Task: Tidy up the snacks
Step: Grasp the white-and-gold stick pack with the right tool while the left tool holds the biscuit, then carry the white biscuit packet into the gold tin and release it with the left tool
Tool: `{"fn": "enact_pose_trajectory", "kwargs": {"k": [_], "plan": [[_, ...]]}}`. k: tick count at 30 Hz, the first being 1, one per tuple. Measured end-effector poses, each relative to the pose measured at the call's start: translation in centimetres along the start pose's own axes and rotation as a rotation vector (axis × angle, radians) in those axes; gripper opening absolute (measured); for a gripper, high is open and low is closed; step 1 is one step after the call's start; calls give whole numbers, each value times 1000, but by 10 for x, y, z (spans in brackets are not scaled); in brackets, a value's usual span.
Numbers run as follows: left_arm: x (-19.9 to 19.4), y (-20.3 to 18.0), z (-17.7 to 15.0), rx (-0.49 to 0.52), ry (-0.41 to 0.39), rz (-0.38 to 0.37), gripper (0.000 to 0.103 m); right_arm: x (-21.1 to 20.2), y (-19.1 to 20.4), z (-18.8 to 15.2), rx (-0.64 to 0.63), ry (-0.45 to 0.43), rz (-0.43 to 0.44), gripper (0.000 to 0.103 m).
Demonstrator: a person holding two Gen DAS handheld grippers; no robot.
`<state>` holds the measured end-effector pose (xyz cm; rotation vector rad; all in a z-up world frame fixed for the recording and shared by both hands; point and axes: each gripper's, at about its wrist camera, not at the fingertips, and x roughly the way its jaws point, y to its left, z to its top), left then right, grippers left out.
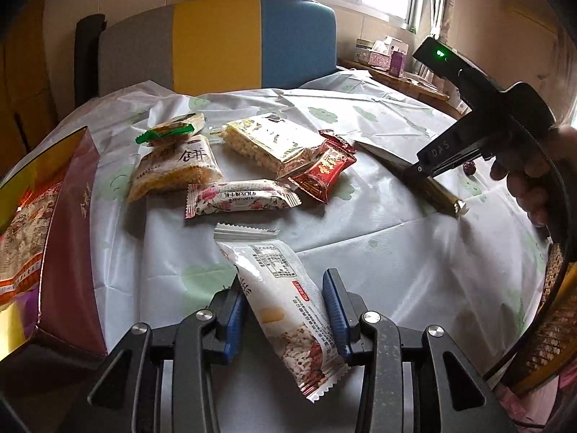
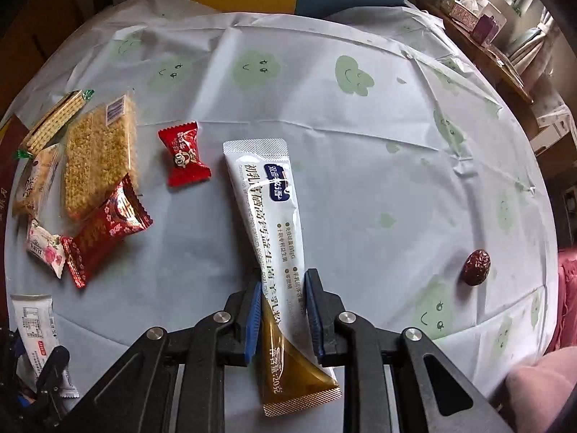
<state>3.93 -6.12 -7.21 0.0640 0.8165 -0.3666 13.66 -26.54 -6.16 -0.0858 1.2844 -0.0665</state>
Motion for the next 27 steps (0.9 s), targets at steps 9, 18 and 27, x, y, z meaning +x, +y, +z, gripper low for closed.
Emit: {"fn": "enact_pose_trajectory", "kwargs": {"k": [9,18,27], "plan": [[-2,3,4,-27,31,5,34,6,-8,4,0,16,30,26],[-4,15,11,-93,68,-36,21,8,15,-5,-88,-9,-48,24],[-16,21,19,-129,56,-81,14,12,16,-7,-102,-18,-65,24]]}}
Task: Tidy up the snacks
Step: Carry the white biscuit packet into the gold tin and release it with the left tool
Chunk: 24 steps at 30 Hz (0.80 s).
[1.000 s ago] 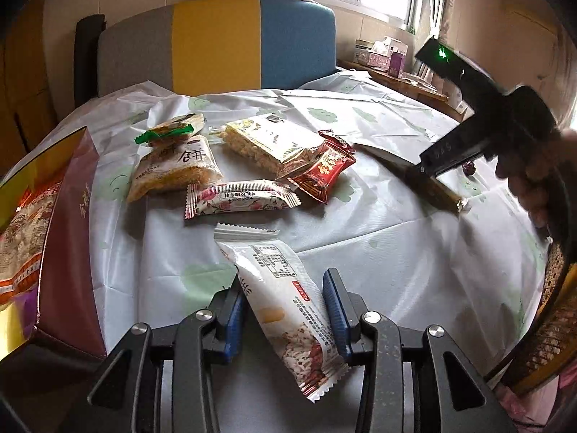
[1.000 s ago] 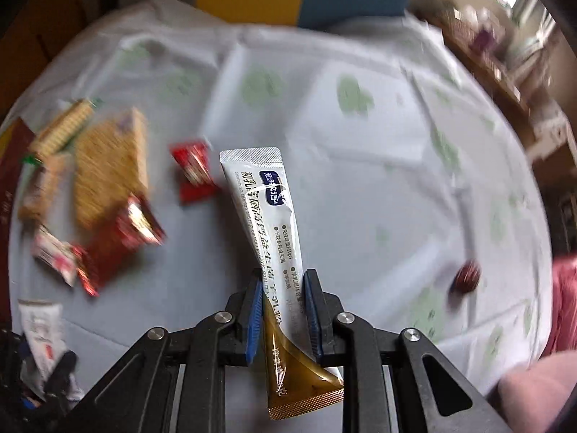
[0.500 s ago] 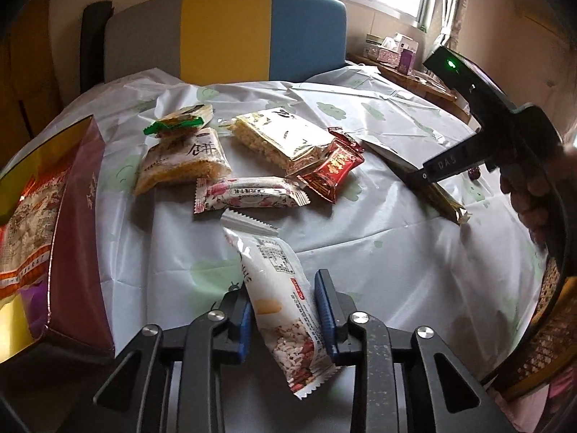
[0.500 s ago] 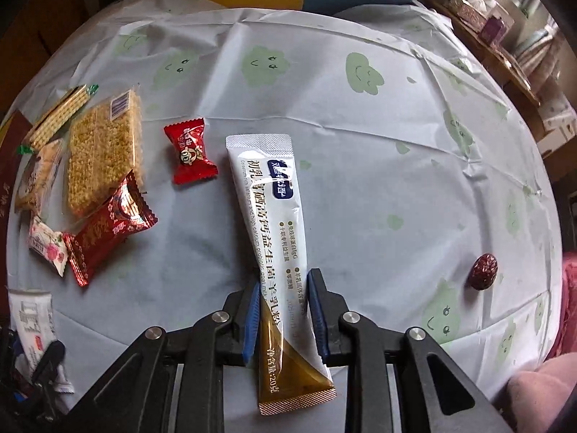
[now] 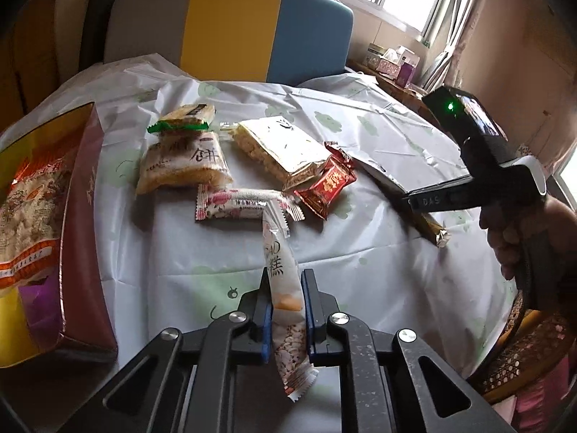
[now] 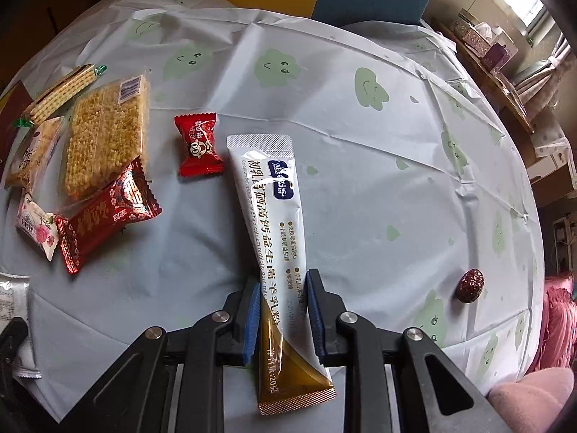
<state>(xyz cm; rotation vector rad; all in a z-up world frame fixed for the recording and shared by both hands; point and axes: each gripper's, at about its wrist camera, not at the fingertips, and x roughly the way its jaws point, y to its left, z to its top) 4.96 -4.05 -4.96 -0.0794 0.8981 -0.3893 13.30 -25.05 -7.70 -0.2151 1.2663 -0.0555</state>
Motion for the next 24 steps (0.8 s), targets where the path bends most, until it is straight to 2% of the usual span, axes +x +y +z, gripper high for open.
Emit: {"fn": "enact_pose_trajectory", "kwargs": {"k": [2,4,6,9,13,15,19,24], "plan": [[3,3,0,-11,15,2,14,-8,1,-2,-1,0,-1,24],[5,10,-2,-57,43,-51,15,-9,1,-2,-2,-1,-3,24],[4,13,-3,-69,37,-28,15,-10,2,-2,-1,-3,-2,24],[3,19,-3,-79,47,-20,23,-9,1,-1,-1,-1,-2,24],[4,17,-5,-58,47,-9,22,-8,0,-1,-3,0,-1,25],[4,15,-5,-50,46,-17,17,-9,0,0,-6,0,-2,25],[-6,12,-1,-53,19,-29,13,-9,0,0,-13,-2,-7,24],[-39,17,15,-58,-62,-26,13,-11,3,-2,-33,-9,-23,23]]}}
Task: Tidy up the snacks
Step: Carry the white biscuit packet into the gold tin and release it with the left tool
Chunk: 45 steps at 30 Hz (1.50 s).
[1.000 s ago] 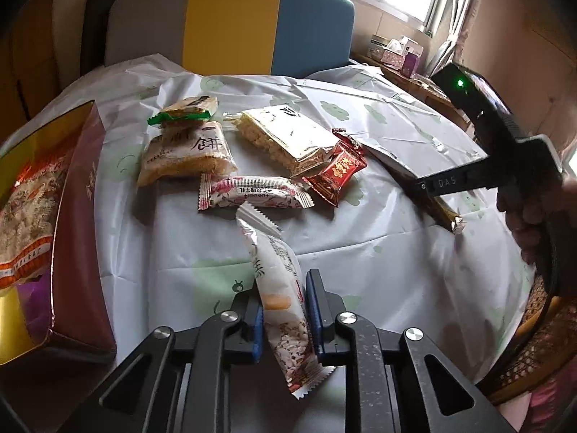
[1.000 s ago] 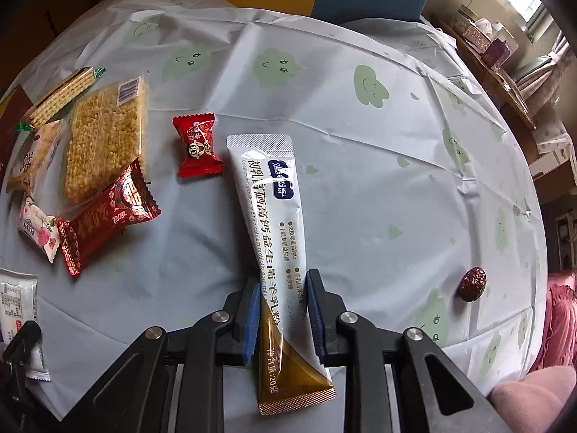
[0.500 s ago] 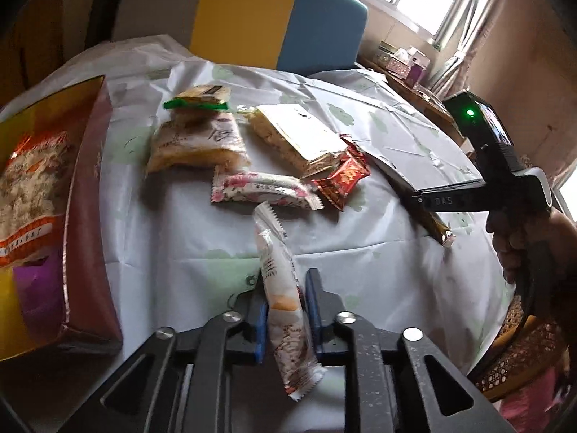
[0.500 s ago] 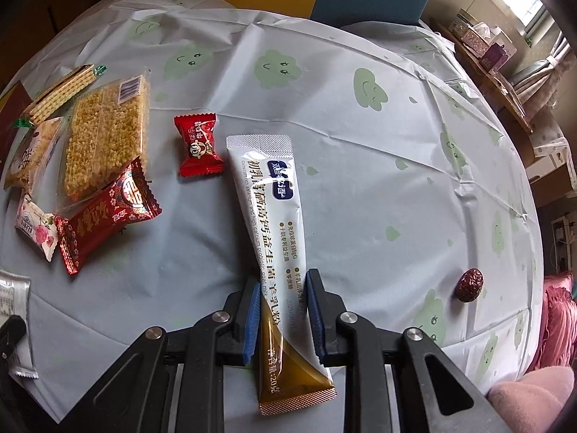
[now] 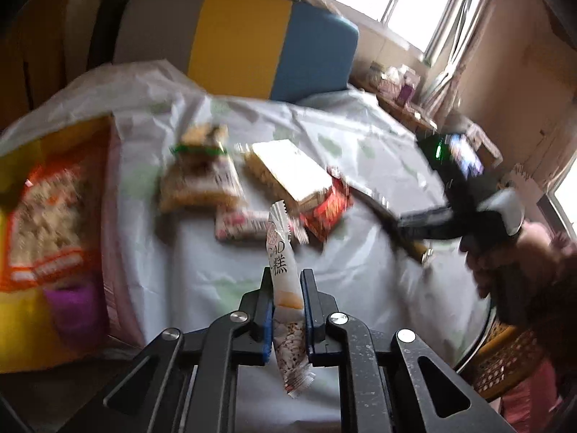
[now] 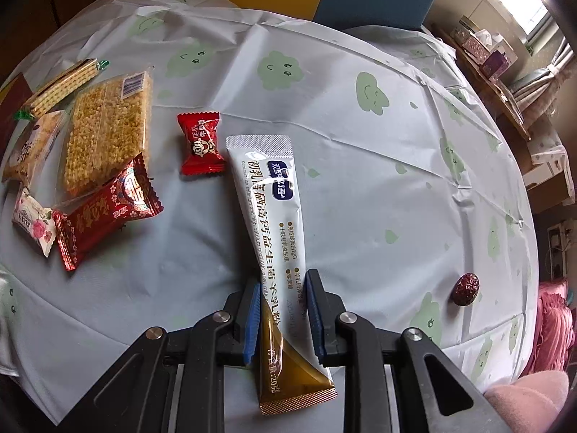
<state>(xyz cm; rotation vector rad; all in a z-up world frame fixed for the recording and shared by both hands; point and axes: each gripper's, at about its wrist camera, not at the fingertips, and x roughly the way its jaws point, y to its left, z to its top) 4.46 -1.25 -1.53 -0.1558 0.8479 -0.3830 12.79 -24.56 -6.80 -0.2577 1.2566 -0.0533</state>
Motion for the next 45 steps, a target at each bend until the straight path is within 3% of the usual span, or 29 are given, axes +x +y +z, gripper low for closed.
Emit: {"fn": "enact_pose_trajectory", "kwargs": {"k": [5,10,15,18,21,30,33,45], "plan": [[-31,22,24,-40,-86,77,13,-3,4,-3,-15,-8,-14,23],[-51,76,49,-154,-130,180,13,-5,8,-6,-29,-17,-31,23],[-48,125,50,-271,-86,220,14,-6,10,-7,-29,-17,-32,24],[-45,136,36,-290,-66,239,23,-6,10,-7,-33,-17,-33,24],[-40,135,21,-299,-49,251,35,-6,10,-7,-33,-17,-32,24],[-47,127,9,-259,-62,361,36,-6,10,-7,-46,-22,-42,24],[-53,118,11,-222,-79,394,42,-6,11,-7,-50,-24,-45,23],[-67,82,8,-133,-102,410,47,-8,11,-9,-57,-32,-50,23]]}}
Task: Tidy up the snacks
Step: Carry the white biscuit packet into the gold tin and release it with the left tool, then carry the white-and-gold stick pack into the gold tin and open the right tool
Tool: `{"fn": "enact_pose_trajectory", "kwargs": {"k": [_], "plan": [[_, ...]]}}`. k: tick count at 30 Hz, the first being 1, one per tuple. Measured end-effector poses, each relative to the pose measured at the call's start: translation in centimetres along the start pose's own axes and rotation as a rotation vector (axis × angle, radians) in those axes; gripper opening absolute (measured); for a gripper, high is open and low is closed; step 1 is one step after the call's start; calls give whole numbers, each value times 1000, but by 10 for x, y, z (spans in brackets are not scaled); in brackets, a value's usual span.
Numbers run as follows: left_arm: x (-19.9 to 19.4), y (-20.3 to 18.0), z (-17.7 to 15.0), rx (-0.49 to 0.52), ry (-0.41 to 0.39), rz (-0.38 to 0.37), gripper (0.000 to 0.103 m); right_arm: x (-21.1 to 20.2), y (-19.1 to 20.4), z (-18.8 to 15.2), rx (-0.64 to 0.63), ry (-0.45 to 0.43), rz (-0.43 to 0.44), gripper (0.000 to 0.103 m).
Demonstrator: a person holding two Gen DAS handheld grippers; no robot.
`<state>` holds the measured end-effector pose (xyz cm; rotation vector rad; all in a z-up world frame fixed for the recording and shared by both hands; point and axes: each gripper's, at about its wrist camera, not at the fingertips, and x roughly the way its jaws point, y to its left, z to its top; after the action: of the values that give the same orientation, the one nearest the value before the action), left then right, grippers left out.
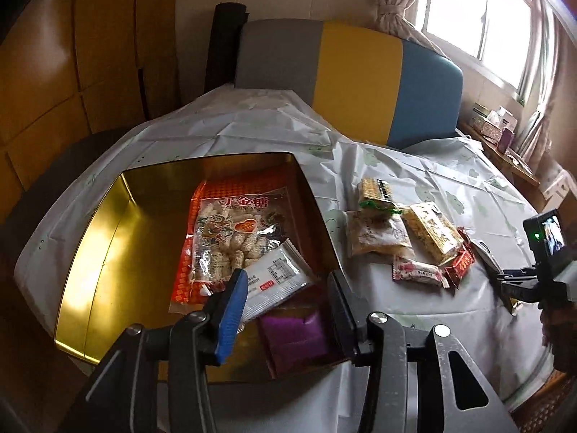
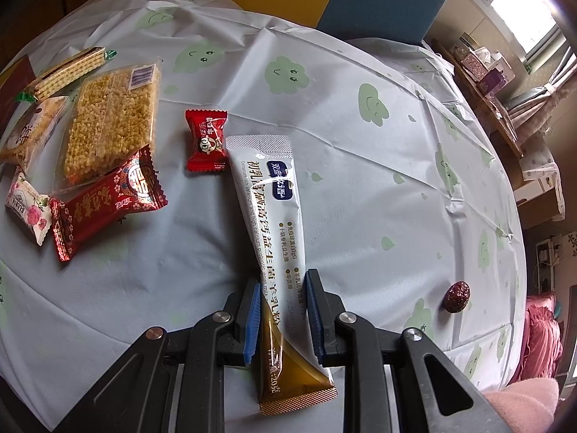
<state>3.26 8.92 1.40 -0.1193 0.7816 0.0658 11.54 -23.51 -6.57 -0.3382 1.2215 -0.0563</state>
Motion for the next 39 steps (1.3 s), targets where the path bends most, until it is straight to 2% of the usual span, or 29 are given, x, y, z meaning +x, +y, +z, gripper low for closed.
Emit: {"fn": "enact_pose_trajectory", "kwargs": {"k": [10,16,19,22,29,34,39], "plan": [[-6,-2,-8,9,1,-14,47,-1,-3,-1,19,-6,4,23],[-8,7,-9,-11,-7,-12,47,-2,-22,2,125,14,81,22],[-8,12,-11,-27,-6,-11,47,-11,-29,4,167,-14,88,22],[-7,18,-12,-42,-6,-8,47,-24,-35,6,214,-40,141,22],[-8,35,-11,-95,-18,21,47,-66,-16,14,217,-142,205,22],[-8,51,-11,-140,-24,55,47,-93,18,26,180,-179,365,22],[-9,62,-12,-167,-25,76,47,-120,89,43,61,-199,539,22]]}}
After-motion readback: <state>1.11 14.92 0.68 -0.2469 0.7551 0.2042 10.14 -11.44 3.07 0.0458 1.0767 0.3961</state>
